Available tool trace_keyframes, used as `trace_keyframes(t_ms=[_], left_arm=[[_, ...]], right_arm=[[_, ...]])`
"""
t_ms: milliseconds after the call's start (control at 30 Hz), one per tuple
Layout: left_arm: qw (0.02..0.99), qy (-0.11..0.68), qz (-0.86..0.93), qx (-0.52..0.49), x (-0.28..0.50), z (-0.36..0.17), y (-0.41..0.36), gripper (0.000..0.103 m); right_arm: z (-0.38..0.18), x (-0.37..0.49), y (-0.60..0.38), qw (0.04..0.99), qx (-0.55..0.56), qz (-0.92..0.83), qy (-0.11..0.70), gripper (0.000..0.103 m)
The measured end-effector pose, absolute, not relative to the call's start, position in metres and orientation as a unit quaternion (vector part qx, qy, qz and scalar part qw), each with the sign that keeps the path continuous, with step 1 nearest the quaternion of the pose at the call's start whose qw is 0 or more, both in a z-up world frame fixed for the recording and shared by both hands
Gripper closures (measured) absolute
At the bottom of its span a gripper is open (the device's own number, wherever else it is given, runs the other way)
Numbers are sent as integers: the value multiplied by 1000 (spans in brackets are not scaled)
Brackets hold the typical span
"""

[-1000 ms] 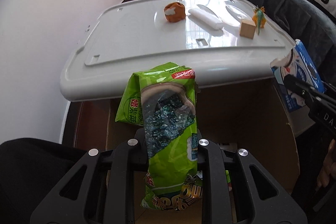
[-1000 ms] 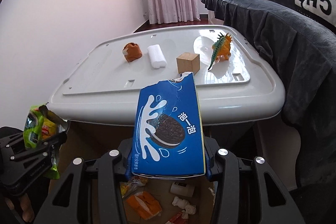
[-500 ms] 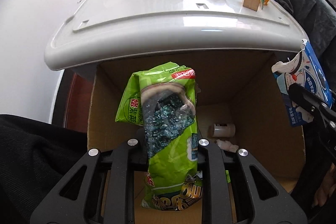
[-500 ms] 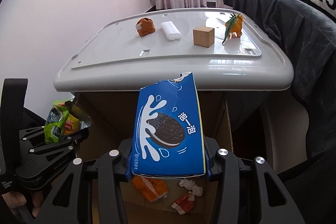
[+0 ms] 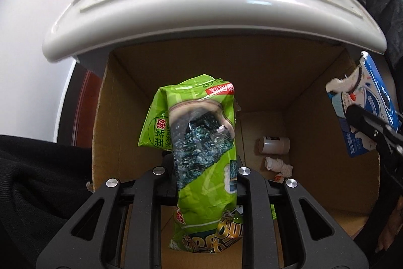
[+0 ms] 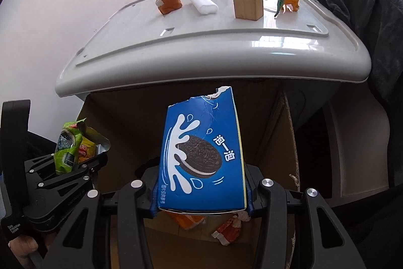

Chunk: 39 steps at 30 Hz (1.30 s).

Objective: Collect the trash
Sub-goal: 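Carry the snack bag and cookie box over the box and release both, then grasp the wooden block with the right gripper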

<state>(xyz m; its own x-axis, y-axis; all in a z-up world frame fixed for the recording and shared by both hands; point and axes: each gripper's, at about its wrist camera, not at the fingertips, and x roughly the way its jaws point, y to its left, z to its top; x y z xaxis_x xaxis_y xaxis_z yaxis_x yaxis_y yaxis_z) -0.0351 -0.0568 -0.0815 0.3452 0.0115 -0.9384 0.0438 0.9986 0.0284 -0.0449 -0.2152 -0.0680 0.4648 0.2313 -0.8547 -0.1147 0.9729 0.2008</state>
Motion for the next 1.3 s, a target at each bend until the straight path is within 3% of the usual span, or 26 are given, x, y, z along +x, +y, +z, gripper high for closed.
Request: trace_keyframes(t_ms=[233,333,367,400,467,1300], left_arm=[[815,579,-1,12,-30,-83,-54,83],[818,576,-2,11,-31,-80,-54,77],[817,576,-5,8,-33,-79,-54,62],[816,578,-3,8,-33,-78,-54,36],[818,575,8,17,-33,-76,-56,22],[822,569,-5,14,-36,-74,-59,22]], right_arm=[[-72,-46,-211,851,50,104,513,55],[-73,-45,-209,848,48,106,518,47],[-72,-43,-209,848,48,102,518,31],[-71,-43,-210,852,48,96,513,26],[-66,-44,-214,857,58,92,504,25],[-41,-28,-234,879,76,63,466,25]])
